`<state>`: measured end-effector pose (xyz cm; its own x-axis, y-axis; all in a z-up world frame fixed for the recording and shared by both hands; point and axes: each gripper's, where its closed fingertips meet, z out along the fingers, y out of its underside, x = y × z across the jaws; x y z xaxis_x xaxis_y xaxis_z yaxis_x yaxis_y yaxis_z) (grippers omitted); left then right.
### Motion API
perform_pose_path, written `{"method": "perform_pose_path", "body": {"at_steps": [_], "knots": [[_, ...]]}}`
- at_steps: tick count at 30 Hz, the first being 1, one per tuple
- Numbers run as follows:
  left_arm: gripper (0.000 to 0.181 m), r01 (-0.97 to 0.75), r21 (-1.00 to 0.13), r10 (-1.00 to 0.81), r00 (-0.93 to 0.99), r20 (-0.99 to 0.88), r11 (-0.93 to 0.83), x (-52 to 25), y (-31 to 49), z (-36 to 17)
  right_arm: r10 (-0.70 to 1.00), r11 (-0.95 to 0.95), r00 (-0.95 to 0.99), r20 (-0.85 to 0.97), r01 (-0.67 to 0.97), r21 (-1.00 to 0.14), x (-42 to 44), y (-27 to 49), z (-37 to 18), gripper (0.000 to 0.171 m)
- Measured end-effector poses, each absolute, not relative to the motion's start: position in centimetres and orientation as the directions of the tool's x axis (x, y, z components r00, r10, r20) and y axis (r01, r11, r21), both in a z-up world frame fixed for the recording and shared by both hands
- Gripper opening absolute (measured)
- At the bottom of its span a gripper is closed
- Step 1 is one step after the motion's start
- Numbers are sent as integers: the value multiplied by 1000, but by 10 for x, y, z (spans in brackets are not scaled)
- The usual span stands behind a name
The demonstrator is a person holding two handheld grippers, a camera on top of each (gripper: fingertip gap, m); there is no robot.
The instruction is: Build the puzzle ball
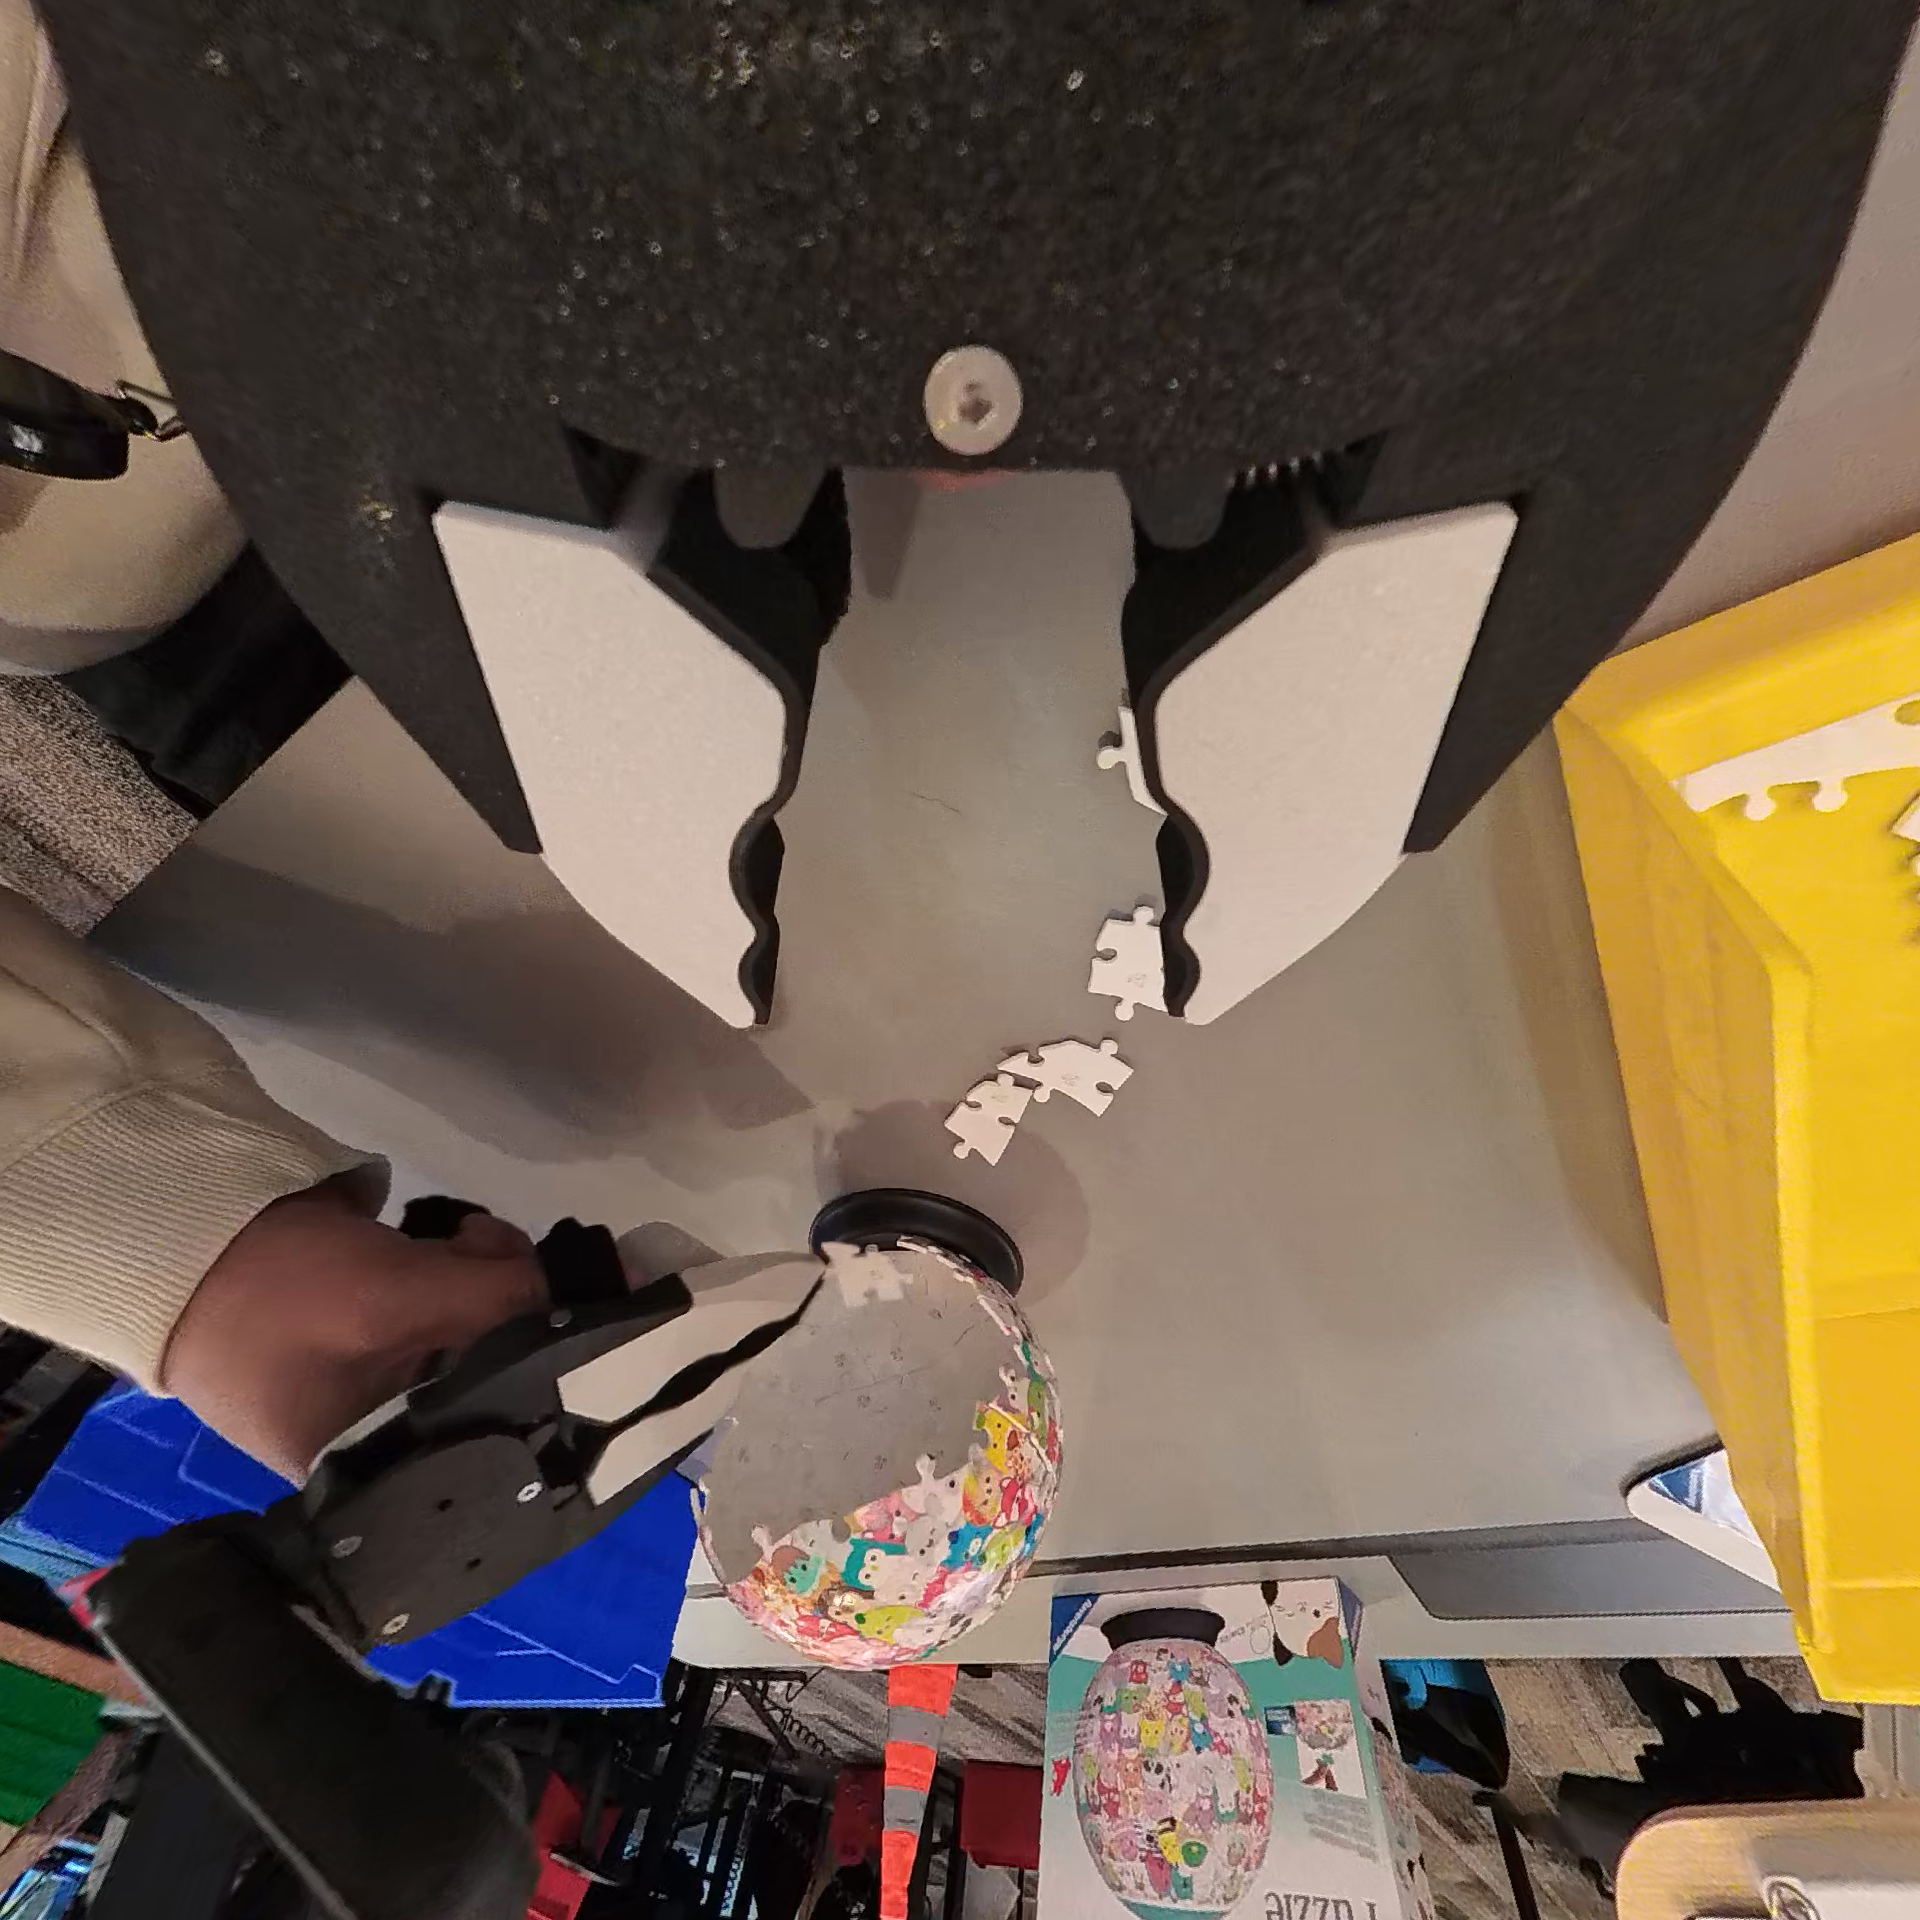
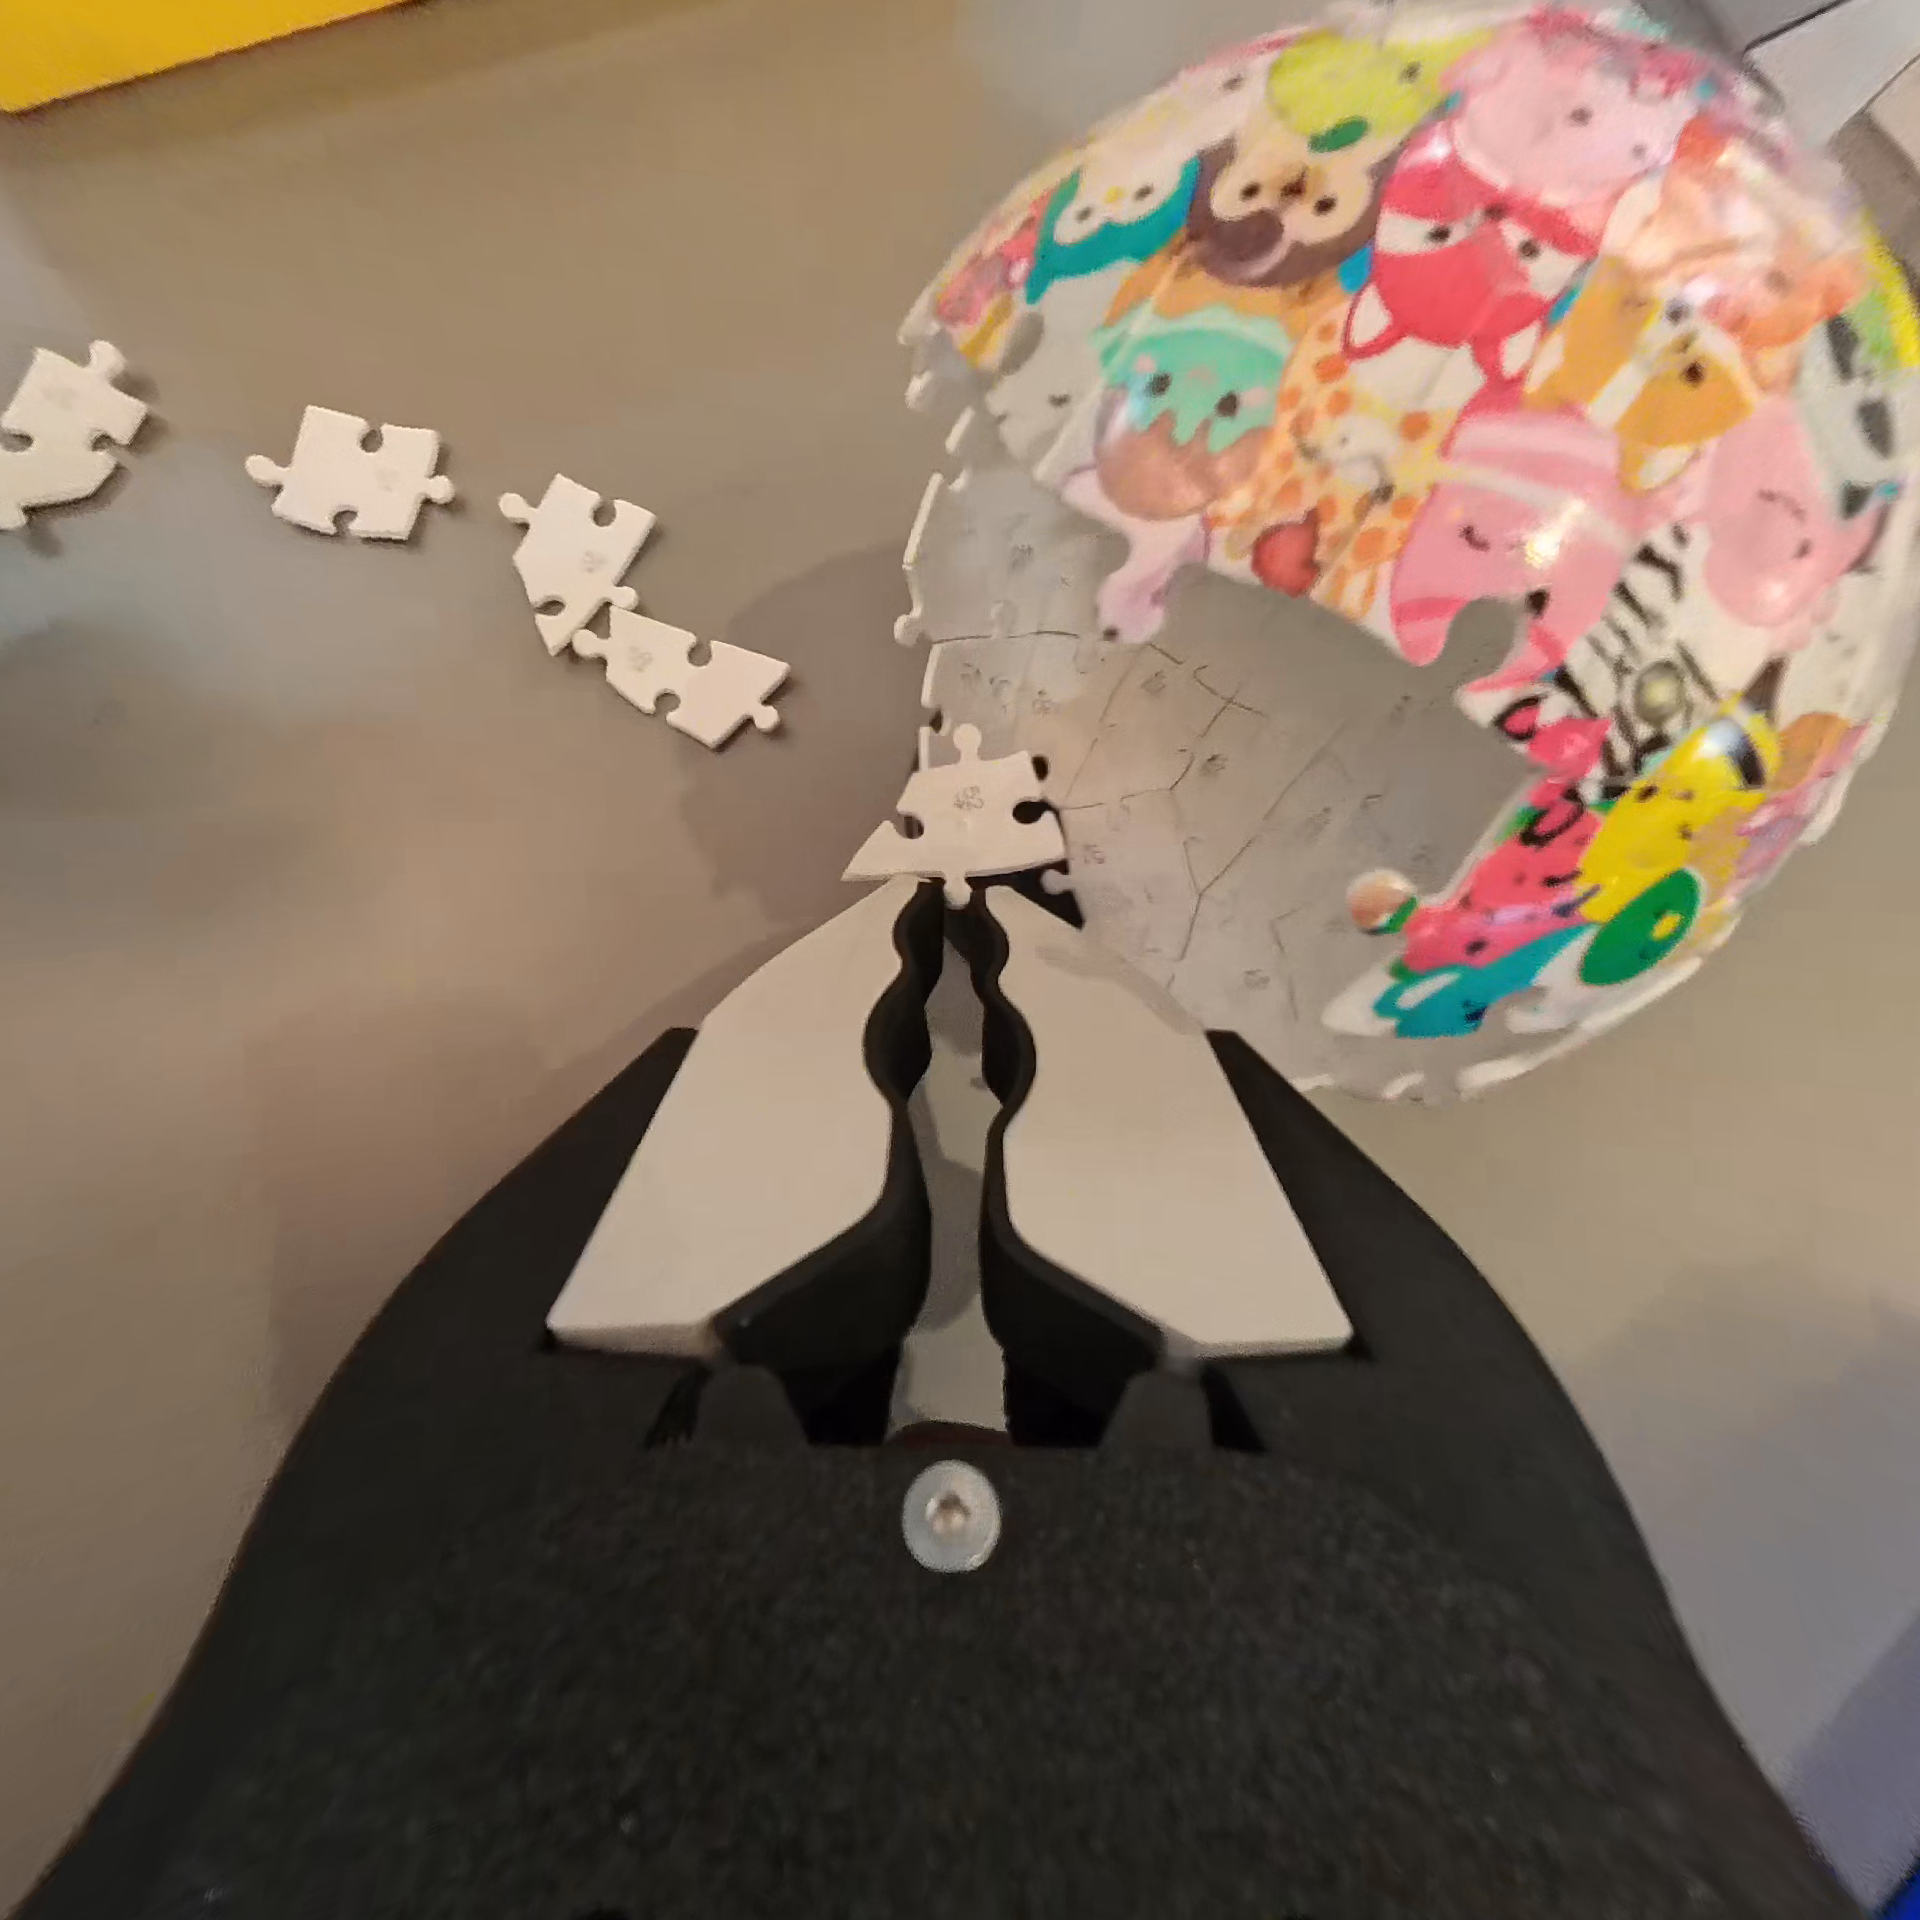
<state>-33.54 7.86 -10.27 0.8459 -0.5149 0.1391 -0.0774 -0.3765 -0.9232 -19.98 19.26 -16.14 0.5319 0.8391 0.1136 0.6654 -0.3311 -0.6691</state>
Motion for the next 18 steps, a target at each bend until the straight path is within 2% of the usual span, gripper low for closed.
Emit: {"method": "perform_pose_path", "body": {"at_steps": [10, 18], "knots": [[71, -62, -923, -517, 841, 157, -380, -336, 80, -103, 806, -438, 591, -13, 583, -684, -202, 194, -166, 5], [71, -70, -920, -523, 838, 156, -386, -335, 79, -105, 873, -319, 487, 6, 582, -748, -203, 160, -153, 5]]}}
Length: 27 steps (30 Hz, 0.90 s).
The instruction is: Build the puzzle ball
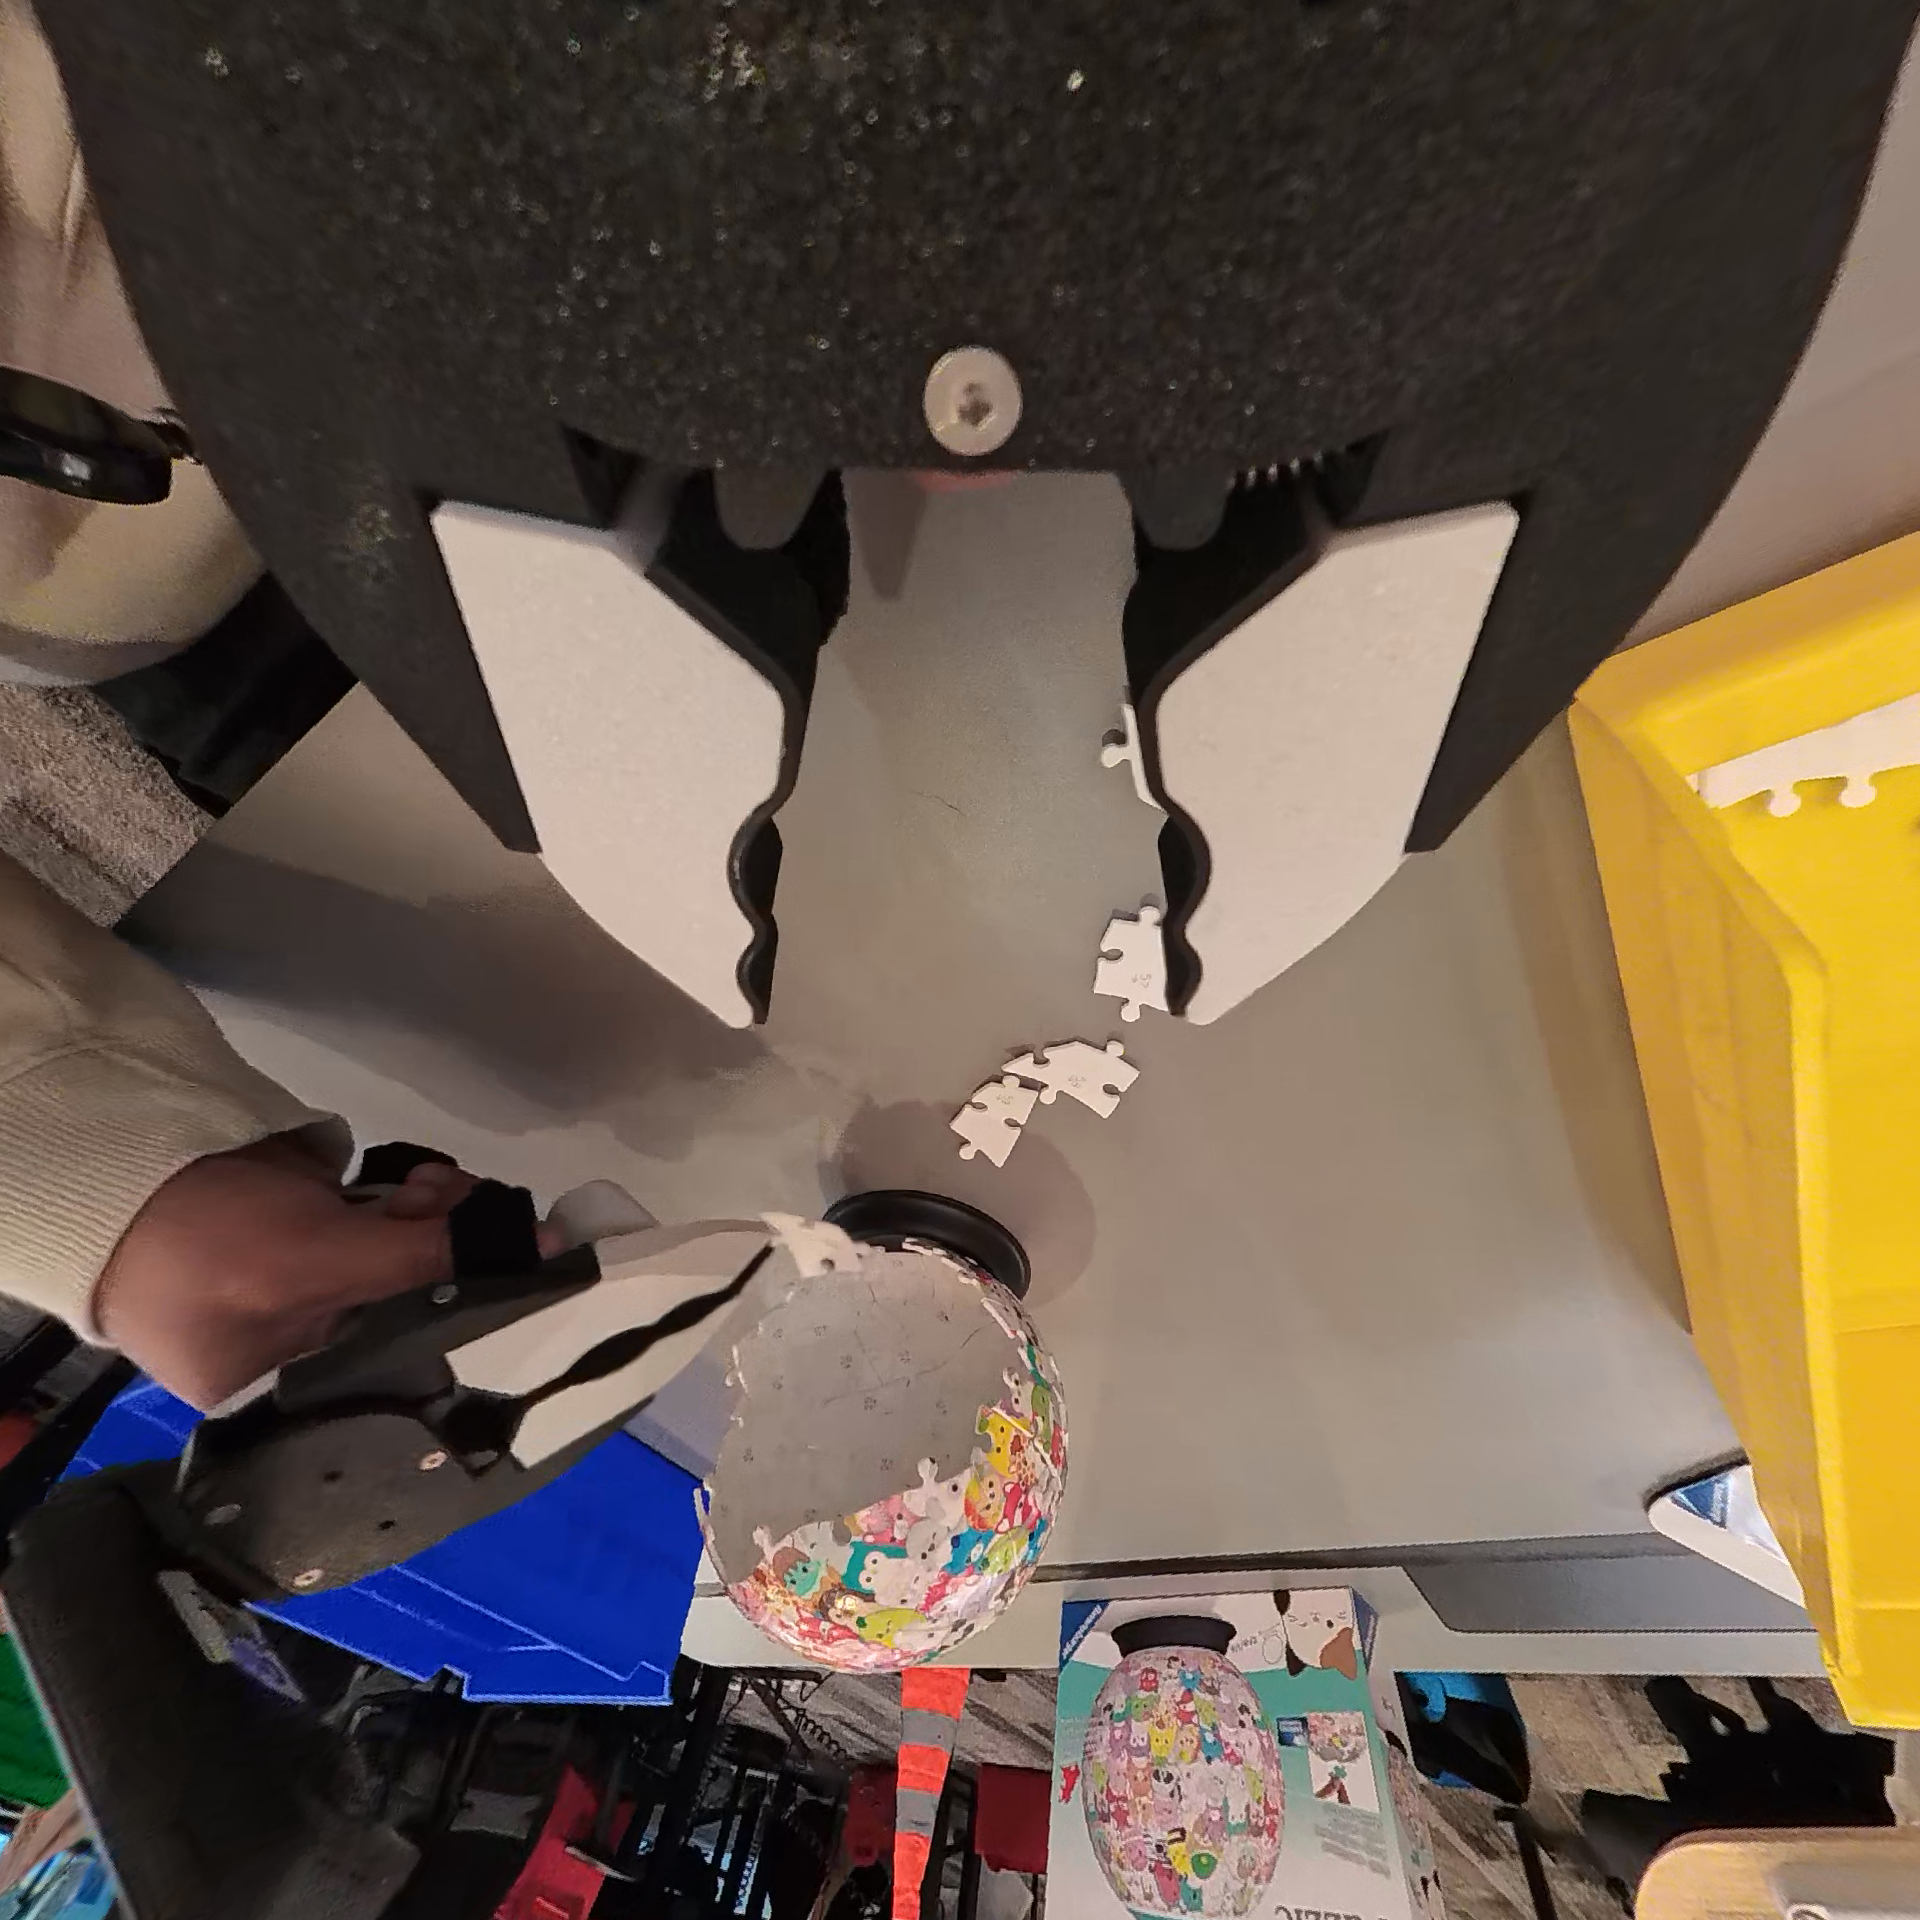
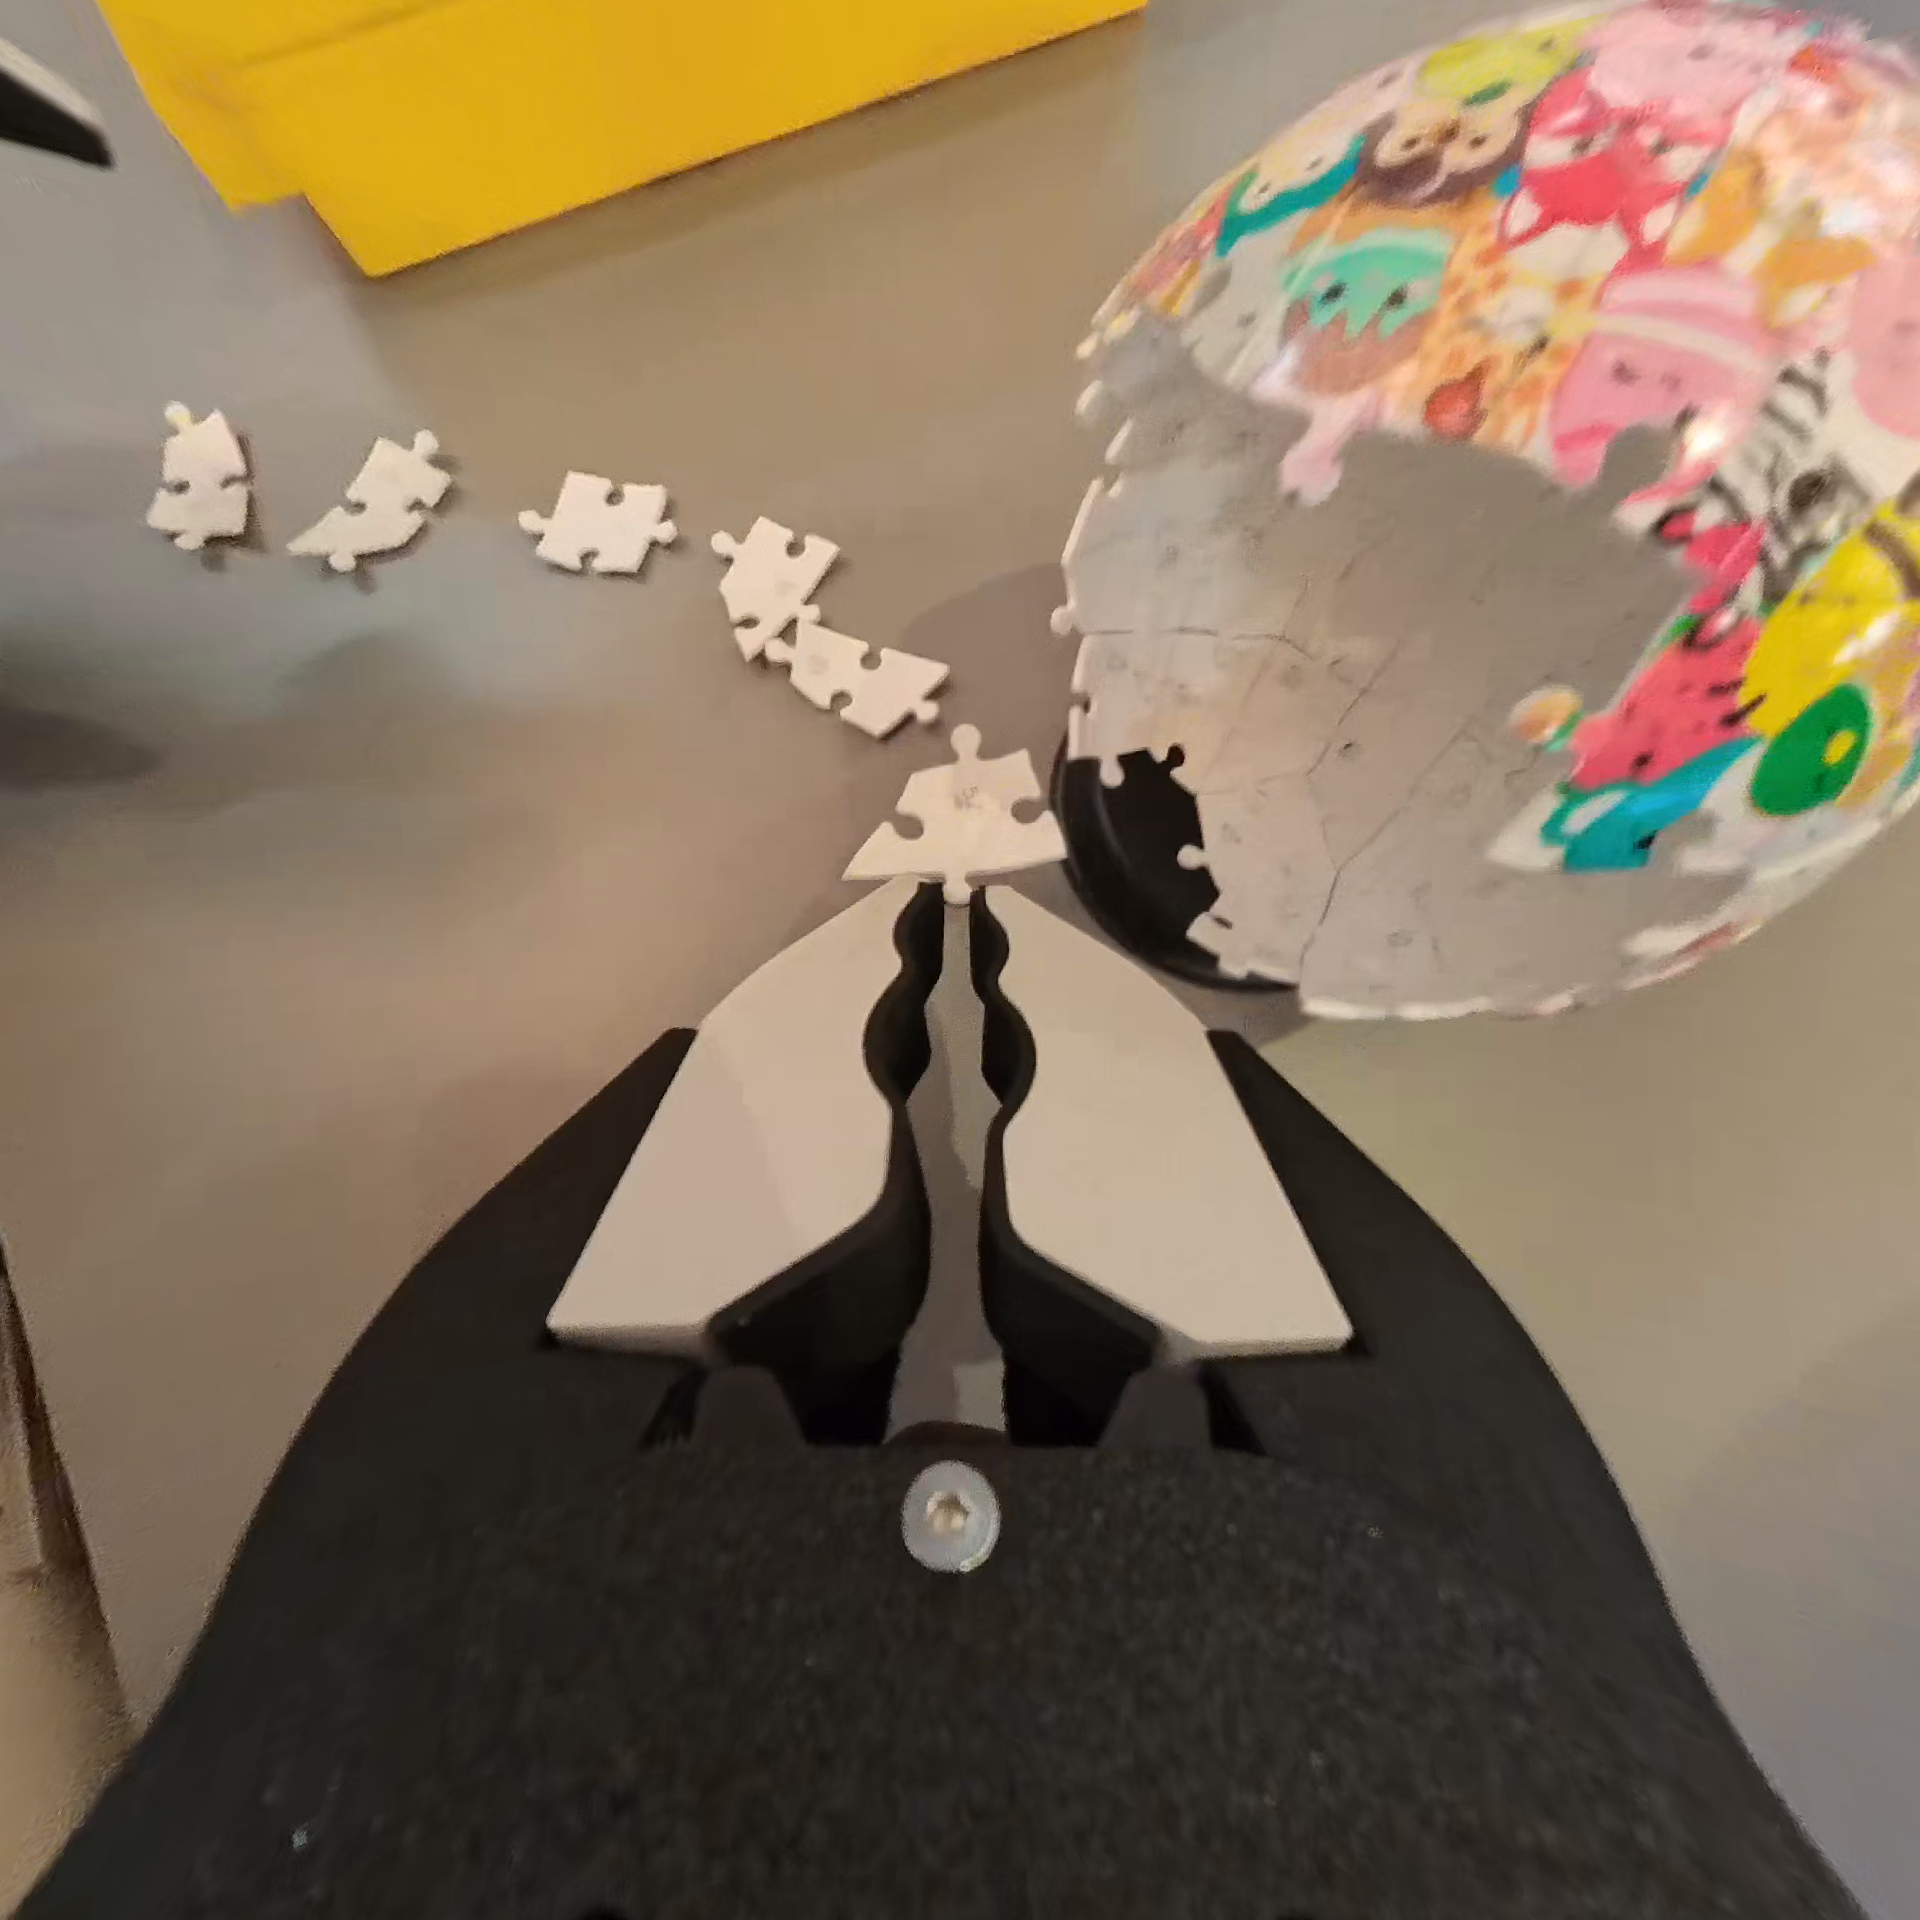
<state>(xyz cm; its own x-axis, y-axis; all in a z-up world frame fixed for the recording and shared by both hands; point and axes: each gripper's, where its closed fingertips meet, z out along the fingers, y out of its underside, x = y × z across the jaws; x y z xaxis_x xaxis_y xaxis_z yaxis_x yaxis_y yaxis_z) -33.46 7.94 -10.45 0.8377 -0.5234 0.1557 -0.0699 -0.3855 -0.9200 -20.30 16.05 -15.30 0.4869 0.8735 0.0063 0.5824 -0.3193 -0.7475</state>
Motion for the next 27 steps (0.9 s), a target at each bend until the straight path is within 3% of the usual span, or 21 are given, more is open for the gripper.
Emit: {"method": "perform_pose_path", "body": {"at_steps": [3, 7, 27], "knots": [[71, -90, -915, -538, 829, 149, -392, -330, 78, -108, 904, -273, 427, 2, 582, -766, -199, 144, -158, 5], [70, -120, -918, -556, 822, 122, -379, -322, 74, -107, 909, -249, 410, 76, 679, -691, -176, 138, -174, 5], [67, -176, -916, -560, 826, 62, -361, -312, 72, -109, 949, -151, 301, 98, 703, -695, -170, 116, -180, 5]]}}
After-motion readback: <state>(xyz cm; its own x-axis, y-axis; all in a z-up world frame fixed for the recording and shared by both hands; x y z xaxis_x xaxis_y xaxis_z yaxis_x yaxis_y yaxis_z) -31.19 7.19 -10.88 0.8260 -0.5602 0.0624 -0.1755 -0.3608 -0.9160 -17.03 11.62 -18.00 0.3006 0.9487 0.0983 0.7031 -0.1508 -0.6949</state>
